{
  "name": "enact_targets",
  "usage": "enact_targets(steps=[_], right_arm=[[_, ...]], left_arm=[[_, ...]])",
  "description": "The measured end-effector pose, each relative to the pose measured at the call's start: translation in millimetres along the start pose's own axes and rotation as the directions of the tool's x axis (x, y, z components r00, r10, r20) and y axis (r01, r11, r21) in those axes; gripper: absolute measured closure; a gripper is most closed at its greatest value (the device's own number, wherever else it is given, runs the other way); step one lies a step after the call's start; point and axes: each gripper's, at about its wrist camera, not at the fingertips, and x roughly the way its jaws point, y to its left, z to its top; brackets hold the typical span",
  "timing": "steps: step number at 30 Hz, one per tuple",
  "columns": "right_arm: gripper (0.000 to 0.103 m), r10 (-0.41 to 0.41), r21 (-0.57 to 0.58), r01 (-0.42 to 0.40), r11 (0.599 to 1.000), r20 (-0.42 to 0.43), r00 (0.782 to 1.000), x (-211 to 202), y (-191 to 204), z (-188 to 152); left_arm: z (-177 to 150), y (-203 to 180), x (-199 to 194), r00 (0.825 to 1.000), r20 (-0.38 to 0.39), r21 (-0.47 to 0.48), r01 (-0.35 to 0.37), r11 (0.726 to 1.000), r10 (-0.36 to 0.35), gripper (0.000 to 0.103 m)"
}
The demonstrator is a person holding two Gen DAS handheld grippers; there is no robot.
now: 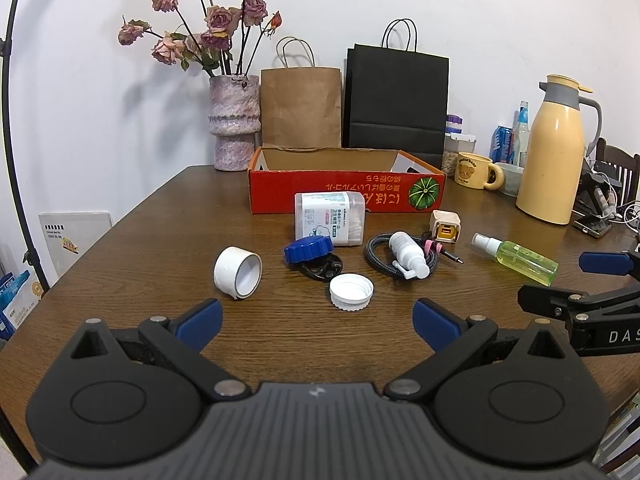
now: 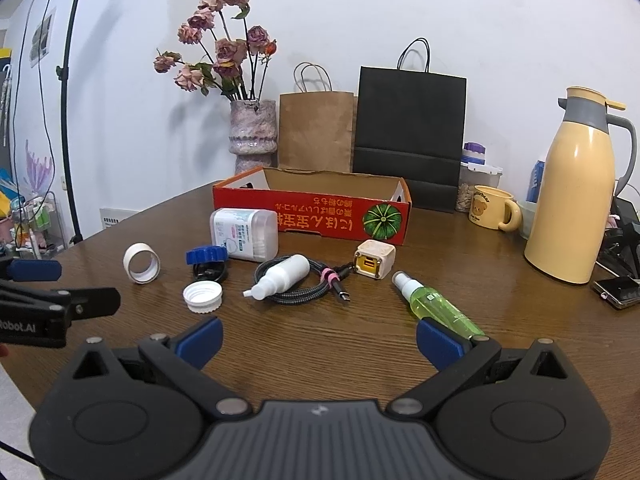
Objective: Organize rigid objects
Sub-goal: 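Grasp the white tape roll with left tool while right tool grasps green spray bottle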
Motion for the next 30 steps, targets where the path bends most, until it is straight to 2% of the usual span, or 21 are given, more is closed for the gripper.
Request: enact_targets(steps=[10,16,21,27,29,30], right_arm=[[0.0,-0.074,-0.021,0.074,0.997,-0.024,0.997,21.4,-28.0,5.8],[0.001,-0.122,-0.055,0.118,0.991,-0.067,0.99,53.4,-57.4,12.1],[0.009,-0.109,-0.062,0.102,0.993,-0.124,0.986,86.9,-82.2,14.5],[0.024,-0.065,-0.065,0.053,0.996,-0.195,0.979,122.7,-99.4,13.7],[0.038,-0.046,-0.062,0.034,0.997,-0.218,0.975,130.9,-101.4,11.7],[0.04,-0.031,-0.052,0.02,0.998,-0.214,0.976,131.5,-102.8,11.4]], left_arm=[[9.3,15.5,20.6,0.997,-0.016,-0.024,-0.076,0.997,0.076,0.0],[13.9,35.8,39.1,0.989,-0.043,-0.04,-0.142,0.989,0.14,0.0],[17.7,49.5,51.1,0.982,-0.056,-0.038,-0.181,0.983,0.178,0.0],[20.5,62.0,68.1,0.973,-0.095,-0.034,-0.213,0.977,0.209,0.0],[21.2,64.5,74.1,0.97,-0.107,-0.03,-0.222,0.975,0.218,0.0],[21.4,65.7,77.0,0.97,-0.111,-0.029,-0.222,0.975,0.217,0.0]])
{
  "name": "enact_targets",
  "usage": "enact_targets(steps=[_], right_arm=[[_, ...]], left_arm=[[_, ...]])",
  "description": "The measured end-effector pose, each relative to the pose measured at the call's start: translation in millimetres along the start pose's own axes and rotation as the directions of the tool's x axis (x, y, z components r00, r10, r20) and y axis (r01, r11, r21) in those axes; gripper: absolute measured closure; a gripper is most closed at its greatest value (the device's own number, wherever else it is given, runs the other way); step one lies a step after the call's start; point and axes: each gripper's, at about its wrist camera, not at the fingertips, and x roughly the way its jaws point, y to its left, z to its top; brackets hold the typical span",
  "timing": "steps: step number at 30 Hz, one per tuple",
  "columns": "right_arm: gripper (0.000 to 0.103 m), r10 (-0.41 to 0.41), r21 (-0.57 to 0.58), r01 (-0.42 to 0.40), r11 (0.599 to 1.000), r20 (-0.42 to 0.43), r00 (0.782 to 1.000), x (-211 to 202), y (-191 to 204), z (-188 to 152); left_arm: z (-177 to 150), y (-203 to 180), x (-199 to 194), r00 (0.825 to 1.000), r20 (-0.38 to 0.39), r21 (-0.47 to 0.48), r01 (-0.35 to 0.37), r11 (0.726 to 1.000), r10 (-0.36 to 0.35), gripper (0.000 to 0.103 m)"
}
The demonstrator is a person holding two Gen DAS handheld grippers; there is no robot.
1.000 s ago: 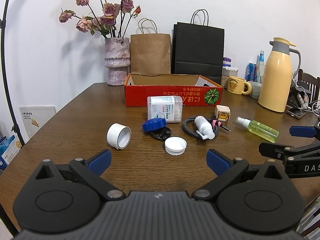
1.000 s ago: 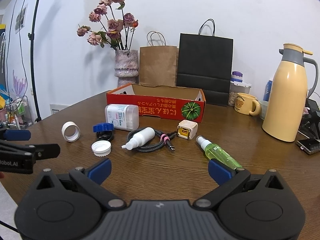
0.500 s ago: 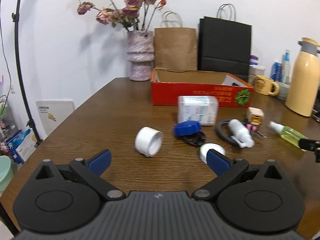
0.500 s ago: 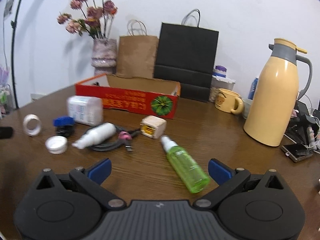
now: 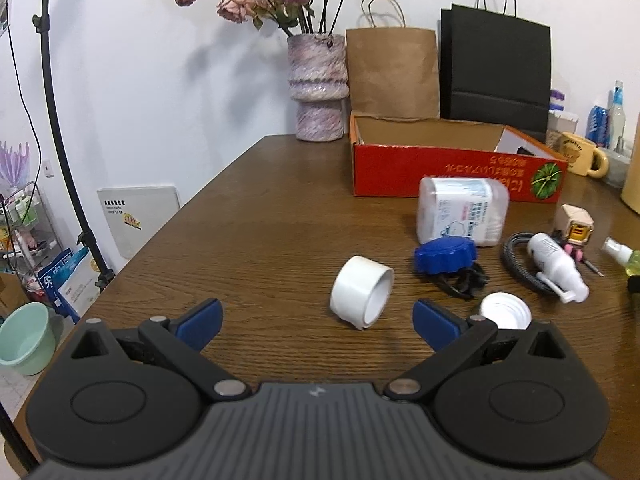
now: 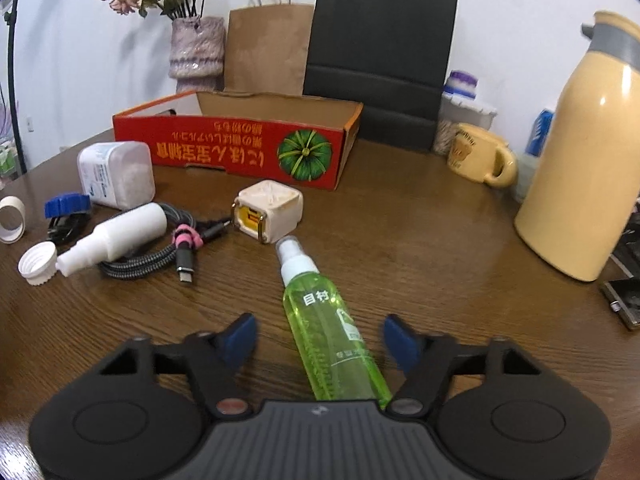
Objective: Organize rigid objects
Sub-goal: 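Grasp the white tape roll with left tool while right tool grasps green spray bottle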
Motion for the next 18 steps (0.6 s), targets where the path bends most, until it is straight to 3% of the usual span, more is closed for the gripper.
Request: enact_targets(steps=[2,4,18], right_arm=[[0.059,0.024,0.013,-0.024,1.0,0.001,1.0,1.9,-2.6,1.5],[0.07,0.03,0.022,-0.03,0.999,0.002,1.0,2.9,-4.6,2.1],[0.072,0.017,0.06,-0.019,0.998,0.033,0.999,1.8,-3.2,0.7]], left_arm=[[1.6,0.9,6.5,1.0,-0.01,0.003,0.004,1.0,-0.004,0.0],[3.4,-0.1,14.1,1.0,-0.021,0.014,0.002,1.0,-0.002,0.0],[16.7,-13.2,63.6,0.997,-0.08,0.065,0.018,0.998,-0.013,0.0]])
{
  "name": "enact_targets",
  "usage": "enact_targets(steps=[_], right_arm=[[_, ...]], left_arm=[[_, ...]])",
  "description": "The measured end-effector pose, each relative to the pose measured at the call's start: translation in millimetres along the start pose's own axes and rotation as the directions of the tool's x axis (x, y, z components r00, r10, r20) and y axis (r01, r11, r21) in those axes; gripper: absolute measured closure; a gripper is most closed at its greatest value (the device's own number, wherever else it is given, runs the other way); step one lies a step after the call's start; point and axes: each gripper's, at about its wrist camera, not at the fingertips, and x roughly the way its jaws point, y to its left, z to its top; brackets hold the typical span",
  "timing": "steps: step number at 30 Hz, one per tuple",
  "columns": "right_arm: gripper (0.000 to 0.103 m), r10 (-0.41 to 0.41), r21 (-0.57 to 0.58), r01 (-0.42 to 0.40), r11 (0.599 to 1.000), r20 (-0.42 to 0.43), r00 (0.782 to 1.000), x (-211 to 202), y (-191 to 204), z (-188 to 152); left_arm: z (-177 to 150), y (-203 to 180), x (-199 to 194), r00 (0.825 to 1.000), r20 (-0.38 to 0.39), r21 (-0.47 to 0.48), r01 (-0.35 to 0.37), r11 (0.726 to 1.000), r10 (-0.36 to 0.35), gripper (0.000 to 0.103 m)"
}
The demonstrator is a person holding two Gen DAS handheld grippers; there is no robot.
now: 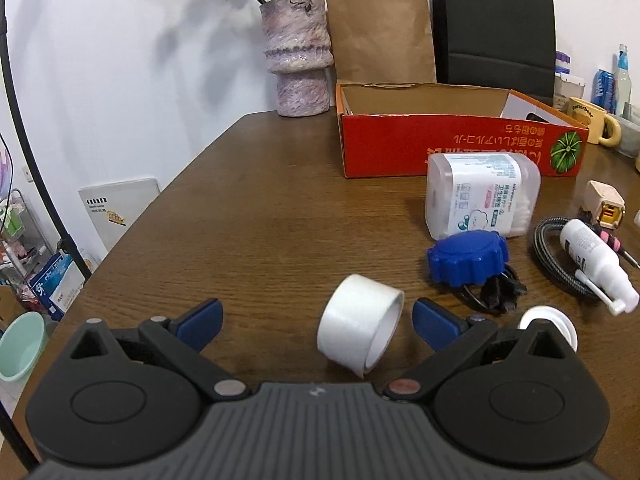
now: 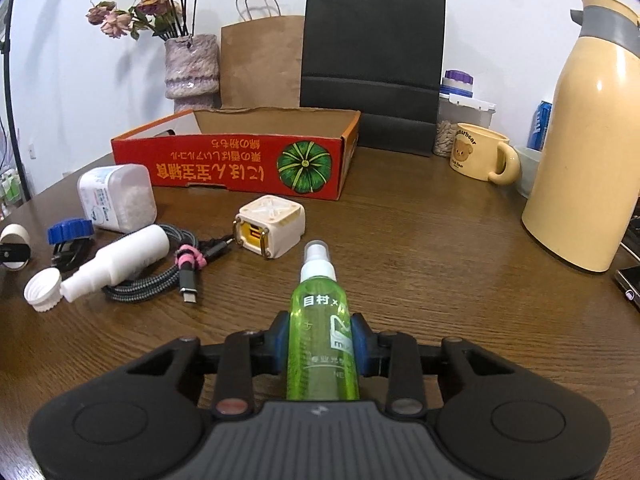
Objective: Organize rigid objects
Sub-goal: 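Grasp the white tape roll with left tool while right tool grasps green spray bottle, then release the tape roll into the red box while the right tool releases the bottle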
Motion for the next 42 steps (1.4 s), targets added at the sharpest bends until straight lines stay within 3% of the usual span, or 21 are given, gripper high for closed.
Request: enact_targets(steps=[5,8,10,12,23,35,42], right_arm=[[0.072,0.0,0.004,0.0,1.0,0.02,1.0,-3.2,4.9,0.5],[0.072,0.0,0.002,0.0,1.0,0.031,1.0,-4.9,8.7,1.0],[0.072,0.001,0.002,-0.001,1.0,0.037,0.999,-6.0,11.4,1.4],[0.072,0.002,0.004,-0.002,1.0,0.044,0.999,-7.7,14.1,1.6],[0.072,0.002,0.024,-0.005,1.0,0.1,0.995,-17.7,20.1,12.2],[0.072,0.025,0.032,-0.032,0.999,0.192,0.981,-4.6,37.8,66.1],[0.072,0.036,0.061,-0.052,0.997,0.246,0.969,18.1,49.7,110.8]], left_arm=[[-1.0,-6.9,-1.8,0.999,0.015,0.032,0.035,0.999,-0.036,0.006],[-2.2,-10.7,-0.9,0.999,0.004,0.042,0.046,0.998,-0.046,0.031],[-2.8,-10.2,1.6,0.998,-0.013,0.032,0.064,0.997,-0.064,0.06],[-2.8,-9.2,0.2,0.997,-0.012,0.024,0.074,0.997,-0.074,0.069],[12.2,-2.8,-16.9,0.996,0.049,0.008,0.073,0.997,-0.074,0.07],[83.0,-15.7,-23.0,0.983,0.163,0.005,0.083,0.996,-0.083,0.07],[125.2,-29.2,-3.6,0.977,0.189,-0.023,0.102,0.995,-0.096,0.071]])
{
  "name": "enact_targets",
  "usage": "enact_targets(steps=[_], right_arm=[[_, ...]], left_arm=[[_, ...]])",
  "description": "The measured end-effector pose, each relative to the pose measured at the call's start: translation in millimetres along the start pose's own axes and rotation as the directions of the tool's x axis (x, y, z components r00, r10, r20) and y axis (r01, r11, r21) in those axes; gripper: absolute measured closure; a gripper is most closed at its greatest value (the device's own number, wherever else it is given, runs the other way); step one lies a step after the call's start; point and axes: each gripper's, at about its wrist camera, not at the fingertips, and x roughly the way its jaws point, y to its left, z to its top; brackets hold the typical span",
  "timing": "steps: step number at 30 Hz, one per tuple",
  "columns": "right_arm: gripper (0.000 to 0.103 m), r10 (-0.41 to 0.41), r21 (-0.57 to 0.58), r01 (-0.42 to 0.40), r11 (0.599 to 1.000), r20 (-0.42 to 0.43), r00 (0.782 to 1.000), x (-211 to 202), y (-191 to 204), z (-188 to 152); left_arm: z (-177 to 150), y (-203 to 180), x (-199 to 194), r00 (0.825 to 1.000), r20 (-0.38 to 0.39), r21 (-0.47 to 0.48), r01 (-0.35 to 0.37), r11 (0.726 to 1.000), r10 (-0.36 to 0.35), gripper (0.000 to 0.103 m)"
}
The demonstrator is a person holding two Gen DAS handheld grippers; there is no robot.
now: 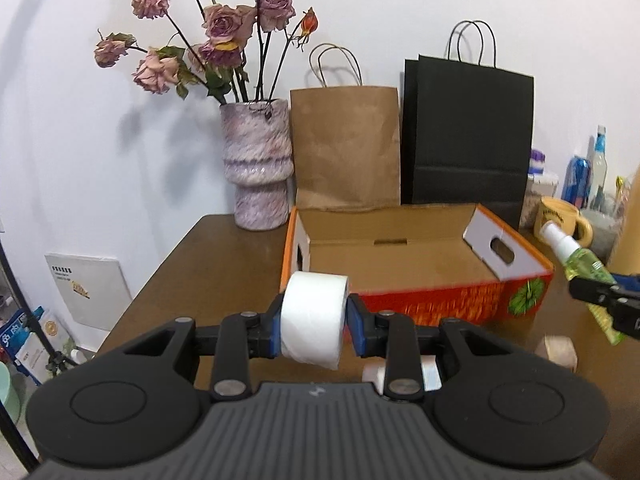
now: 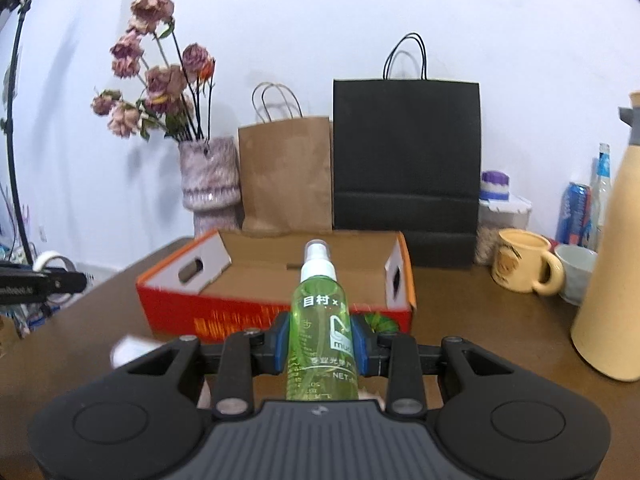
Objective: Organize rigid objects
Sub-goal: 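Release the tape roll into the red box while the right tool releases the bottle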
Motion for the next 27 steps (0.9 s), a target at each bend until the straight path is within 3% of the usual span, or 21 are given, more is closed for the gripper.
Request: enact_targets(steps=[14,27], right_arm=[[0.072,-0.024,0.05,0.023,0.998,0.024,0.999,83.9,9.8,47.4],[0.072,0.001,0.051,0.004,0.999,-0.102,0.995,166.7,6.3,65.3]], left_arm=[[48.2,-17.1,76.9,1.0,0.022,-0.067,-0.016,0.998,0.017,0.071],[63.1,-21.1,151.0,0.997,-0.062,-0.096,-0.058,0.994,0.052,0.071]])
